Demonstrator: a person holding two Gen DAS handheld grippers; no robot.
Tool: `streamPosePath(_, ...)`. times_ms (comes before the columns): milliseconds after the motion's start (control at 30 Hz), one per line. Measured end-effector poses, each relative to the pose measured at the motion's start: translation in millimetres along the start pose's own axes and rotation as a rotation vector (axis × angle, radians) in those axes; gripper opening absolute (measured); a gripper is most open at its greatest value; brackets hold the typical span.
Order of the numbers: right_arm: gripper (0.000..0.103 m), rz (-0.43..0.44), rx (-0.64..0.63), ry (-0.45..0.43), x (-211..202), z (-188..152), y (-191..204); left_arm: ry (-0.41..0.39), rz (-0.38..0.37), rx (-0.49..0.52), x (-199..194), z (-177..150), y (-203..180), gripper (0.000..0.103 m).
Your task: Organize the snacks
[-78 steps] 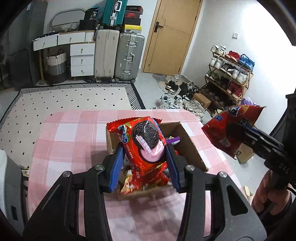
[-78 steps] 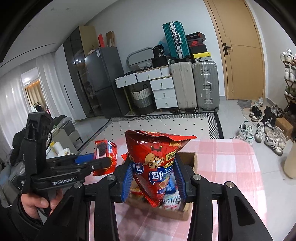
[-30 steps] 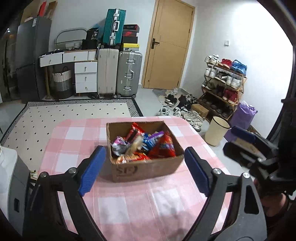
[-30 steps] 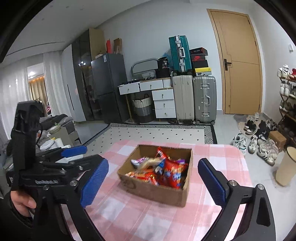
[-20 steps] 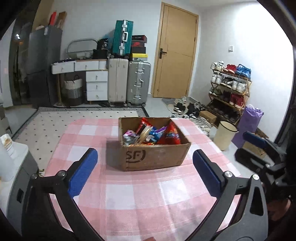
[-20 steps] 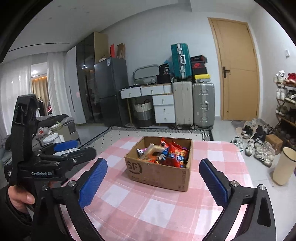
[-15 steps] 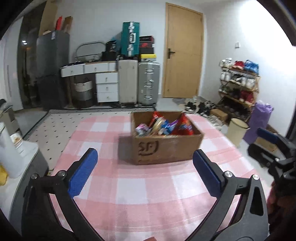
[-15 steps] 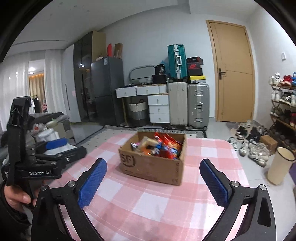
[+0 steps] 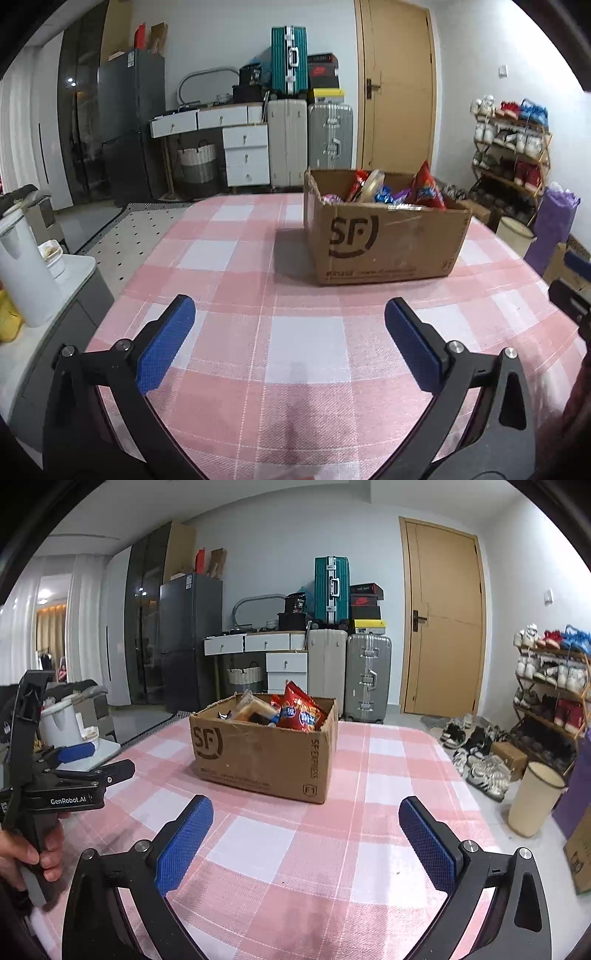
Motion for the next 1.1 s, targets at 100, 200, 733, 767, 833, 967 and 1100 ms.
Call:
streamPosePath(100,0.102,0.011,0.024,-0.005,5,-2,-4,-0.009,-0.021,-0.004,6,-1,0,0.103)
streamPosePath(200,0.102,0.018,0.033,-0.019,5,-3,-4,-0.039,-0.017,-0.013,4,0,1,0.103)
streamPosePath(733,0.102,0.010,0.149,-0.006,12,-6,-24,-0.036,0.017,0.032,7,-3,-5,0.103)
streamPosePath(767,0.102,0.010,0.160,-0.004,13,-6,-26,-0.031,0.019,0.029,9,-3,-4,0.103)
streamPosePath(833,0.102,0.009,0.172,-0.002,12,-6,-30,-0.021,0.026,0.030,11,-3,-4,0.103)
streamPosePath(967,0.102,0.002,0.165,-0.007,10,-6,-29,-0.033,0.036,0.038,9,-4,-5,0.103)
streamPosePath(1100,0.102,0.000,0.147,-0.024,7,-6,-25,-0.035,0.038,0.044,9,-4,-6,0.103)
Point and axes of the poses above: each gripper's, at about its wrist camera, not at the fingertips, and x roughly the way its jaws point, y to its left, z to its top, the point moved 4 cm from there along x, roughly the way its jaws point, and after that the axes turned 13 degrees about -z, right-handed, at the moved point
